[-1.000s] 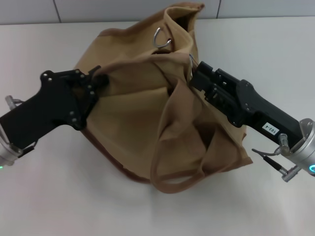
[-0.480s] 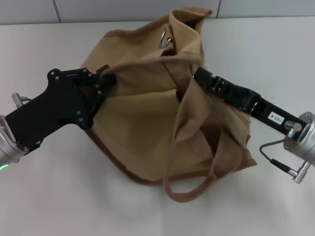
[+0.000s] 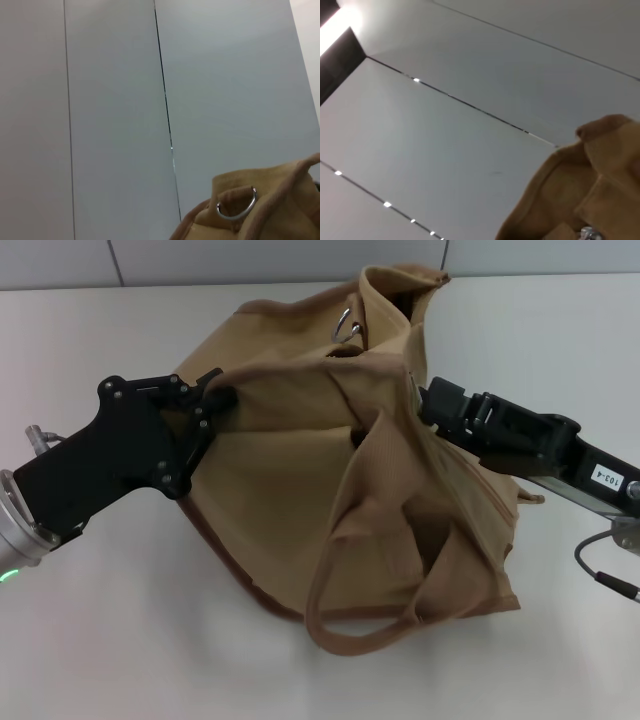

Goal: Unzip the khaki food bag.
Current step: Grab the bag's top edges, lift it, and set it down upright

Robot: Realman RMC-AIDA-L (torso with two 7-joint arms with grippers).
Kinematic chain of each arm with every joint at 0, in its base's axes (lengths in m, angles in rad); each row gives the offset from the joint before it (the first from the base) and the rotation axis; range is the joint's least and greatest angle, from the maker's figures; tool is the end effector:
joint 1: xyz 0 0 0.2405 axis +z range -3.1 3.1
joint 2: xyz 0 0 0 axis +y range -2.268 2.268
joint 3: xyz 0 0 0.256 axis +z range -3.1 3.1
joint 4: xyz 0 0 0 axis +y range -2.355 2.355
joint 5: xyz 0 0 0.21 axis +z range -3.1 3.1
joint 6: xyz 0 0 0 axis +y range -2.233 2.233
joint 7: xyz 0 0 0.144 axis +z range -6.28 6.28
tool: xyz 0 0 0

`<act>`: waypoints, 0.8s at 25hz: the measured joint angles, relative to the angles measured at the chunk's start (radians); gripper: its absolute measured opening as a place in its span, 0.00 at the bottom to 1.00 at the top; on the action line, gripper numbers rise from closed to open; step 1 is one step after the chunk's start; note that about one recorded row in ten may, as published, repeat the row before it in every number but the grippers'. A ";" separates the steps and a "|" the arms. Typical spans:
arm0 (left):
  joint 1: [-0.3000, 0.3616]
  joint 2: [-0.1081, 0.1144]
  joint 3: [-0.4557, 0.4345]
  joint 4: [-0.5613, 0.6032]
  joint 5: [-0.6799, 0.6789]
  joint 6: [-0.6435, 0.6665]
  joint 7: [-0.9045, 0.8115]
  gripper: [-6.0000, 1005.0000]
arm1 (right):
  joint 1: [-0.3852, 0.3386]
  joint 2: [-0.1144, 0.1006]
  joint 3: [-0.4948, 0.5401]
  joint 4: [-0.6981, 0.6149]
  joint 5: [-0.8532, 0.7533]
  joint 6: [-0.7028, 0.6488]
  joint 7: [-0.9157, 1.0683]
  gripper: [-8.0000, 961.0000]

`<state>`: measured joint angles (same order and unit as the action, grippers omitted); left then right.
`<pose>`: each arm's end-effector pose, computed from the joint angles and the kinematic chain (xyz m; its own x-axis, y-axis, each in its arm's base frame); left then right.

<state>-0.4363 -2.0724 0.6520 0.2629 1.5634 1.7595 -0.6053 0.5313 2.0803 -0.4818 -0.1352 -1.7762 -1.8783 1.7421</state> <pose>-0.2631 0.2792 -0.0088 0.6115 -0.1975 0.7662 0.2831 -0.8496 -0.4450 0.2324 0.2718 -0.0251 0.0042 -0.7759 -0.6308 -0.5442 -0.5310 0.6495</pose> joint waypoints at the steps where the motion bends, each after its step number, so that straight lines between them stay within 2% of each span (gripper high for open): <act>1: -0.001 0.000 0.000 0.001 0.000 0.000 0.000 0.06 | -0.006 0.000 0.000 -0.005 0.000 0.010 0.004 0.45; 10: -0.007 0.000 0.000 0.001 0.000 0.003 0.000 0.06 | -0.026 0.000 0.001 -0.013 0.000 0.080 0.010 0.45; 18: -0.010 0.000 0.000 -0.001 0.000 0.001 -0.001 0.06 | -0.011 0.000 -0.015 -0.014 0.000 0.076 0.010 0.45; 20: -0.010 0.000 0.000 -0.002 -0.001 -0.001 0.000 0.06 | -0.007 0.000 -0.023 -0.014 0.000 0.070 0.011 0.40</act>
<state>-0.4464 -2.0724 0.6518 0.2610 1.5619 1.7585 -0.6056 0.5239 2.0800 -0.5046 -0.1489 -1.7762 -1.8087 1.7527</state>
